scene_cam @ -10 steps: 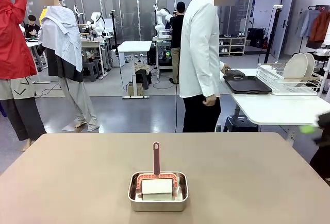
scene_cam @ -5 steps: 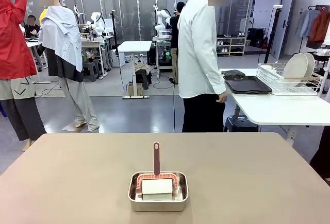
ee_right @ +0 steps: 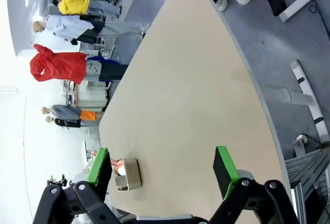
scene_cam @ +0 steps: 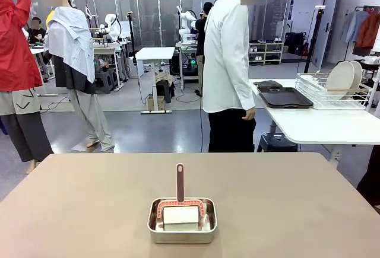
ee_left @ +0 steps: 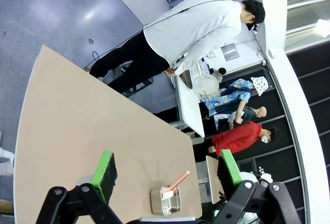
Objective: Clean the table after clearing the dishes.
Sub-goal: Place the Lint Roller back on top of the Airtight Container.
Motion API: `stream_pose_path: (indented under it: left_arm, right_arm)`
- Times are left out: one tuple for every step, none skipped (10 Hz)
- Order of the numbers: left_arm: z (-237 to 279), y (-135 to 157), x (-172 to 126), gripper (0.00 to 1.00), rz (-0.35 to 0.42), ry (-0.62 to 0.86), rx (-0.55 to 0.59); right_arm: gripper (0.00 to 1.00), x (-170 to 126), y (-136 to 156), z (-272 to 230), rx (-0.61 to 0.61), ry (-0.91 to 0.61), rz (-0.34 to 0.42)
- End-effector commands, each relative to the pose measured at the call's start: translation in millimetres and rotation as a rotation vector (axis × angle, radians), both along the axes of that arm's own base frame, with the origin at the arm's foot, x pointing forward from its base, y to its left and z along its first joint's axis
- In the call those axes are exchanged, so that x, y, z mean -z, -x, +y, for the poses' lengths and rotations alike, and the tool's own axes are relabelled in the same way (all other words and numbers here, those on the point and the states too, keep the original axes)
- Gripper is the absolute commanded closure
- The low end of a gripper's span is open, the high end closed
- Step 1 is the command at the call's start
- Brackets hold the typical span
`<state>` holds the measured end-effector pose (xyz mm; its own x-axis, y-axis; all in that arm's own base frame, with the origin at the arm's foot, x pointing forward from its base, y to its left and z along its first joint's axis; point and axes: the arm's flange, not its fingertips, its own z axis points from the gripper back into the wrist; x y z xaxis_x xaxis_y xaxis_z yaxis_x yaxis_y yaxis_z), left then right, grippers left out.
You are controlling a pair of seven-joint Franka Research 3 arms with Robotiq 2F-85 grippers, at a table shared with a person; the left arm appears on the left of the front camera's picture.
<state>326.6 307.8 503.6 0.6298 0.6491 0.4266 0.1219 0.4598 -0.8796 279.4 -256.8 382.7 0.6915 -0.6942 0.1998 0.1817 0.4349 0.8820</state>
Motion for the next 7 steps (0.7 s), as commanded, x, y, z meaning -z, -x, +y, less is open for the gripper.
stream_pose_path:
  left_arm:
    - [3.1,1.5,-4.6,0.00,-0.007,0.004,0.008]
    - [3.1,1.5,-4.6,0.00,-0.007,0.004,0.008]
    - [3.1,1.5,-4.6,0.00,-0.007,0.004,0.008]
    - [3.1,1.5,-4.6,0.00,-0.007,0.004,0.008]
    - [3.1,1.5,-4.6,0.00,-0.007,0.004,0.008]
    - [3.1,1.5,-4.6,0.00,-0.007,0.004,0.008]
    - [3.1,1.5,-4.6,0.00,-0.007,0.004,0.008]
  right_arm:
    - [0.00,-0.6,9.8,-3.2,-0.001,0.000,-0.004]
    - [0.00,-0.6,9.8,-3.2,-0.001,0.000,-0.004]
    - [0.00,-0.6,9.8,-3.2,-0.001,0.000,-0.004]
    - [0.00,-0.6,9.8,-3.2,-0.001,0.000,-0.004]
    - [0.00,-0.6,9.8,-3.2,-0.001,0.000,-0.004]
    - [0.00,-0.6,9.8,-3.2,-0.001,0.000,-0.004]
    - [0.00,-0.6,9.8,-3.2,-0.001,0.000,-0.004]
